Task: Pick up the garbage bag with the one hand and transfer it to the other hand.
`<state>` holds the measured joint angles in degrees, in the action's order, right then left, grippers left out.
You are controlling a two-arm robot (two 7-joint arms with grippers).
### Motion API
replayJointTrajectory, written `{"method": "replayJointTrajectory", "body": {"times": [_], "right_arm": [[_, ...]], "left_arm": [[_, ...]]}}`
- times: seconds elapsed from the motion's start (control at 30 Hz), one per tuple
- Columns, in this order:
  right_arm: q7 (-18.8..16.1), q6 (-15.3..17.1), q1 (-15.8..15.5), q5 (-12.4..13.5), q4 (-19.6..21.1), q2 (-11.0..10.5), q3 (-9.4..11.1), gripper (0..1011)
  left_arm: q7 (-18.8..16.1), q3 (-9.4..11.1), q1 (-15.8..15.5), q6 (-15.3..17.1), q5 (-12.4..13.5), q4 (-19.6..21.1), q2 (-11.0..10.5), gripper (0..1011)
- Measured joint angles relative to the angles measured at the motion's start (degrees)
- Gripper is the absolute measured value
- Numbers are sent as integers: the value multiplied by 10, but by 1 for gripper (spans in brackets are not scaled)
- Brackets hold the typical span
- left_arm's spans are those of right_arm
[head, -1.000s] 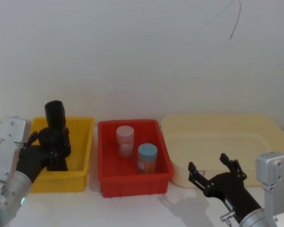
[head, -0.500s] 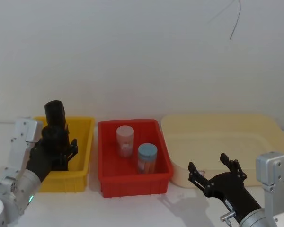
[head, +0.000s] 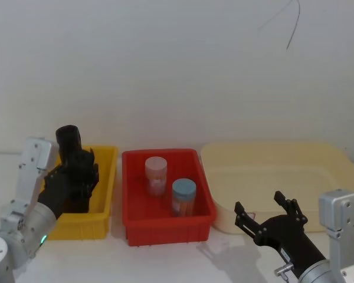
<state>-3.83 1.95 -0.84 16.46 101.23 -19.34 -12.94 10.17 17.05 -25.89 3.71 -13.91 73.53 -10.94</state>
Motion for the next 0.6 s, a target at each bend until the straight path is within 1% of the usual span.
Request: {"method": "replayJointTrajectory", "body": {"times": [0.23,0.3,0.4,0.6], "right_arm": [[0,0,0,0,0,0,0,1001],[0,0,0,0,0,0,0,1001],[0,0,0,0,0,0,0,1001],[0,0,0,0,0,0,0,1001]], "left_arm": [[7,-4,-5,-2,2,24,-1,488],[10,-5,-6,-3,2,30,-1,486],[17,-6,-12,-3,3,50,-4,486],[34,-6,-23,-5,3,70,-6,486]]}}
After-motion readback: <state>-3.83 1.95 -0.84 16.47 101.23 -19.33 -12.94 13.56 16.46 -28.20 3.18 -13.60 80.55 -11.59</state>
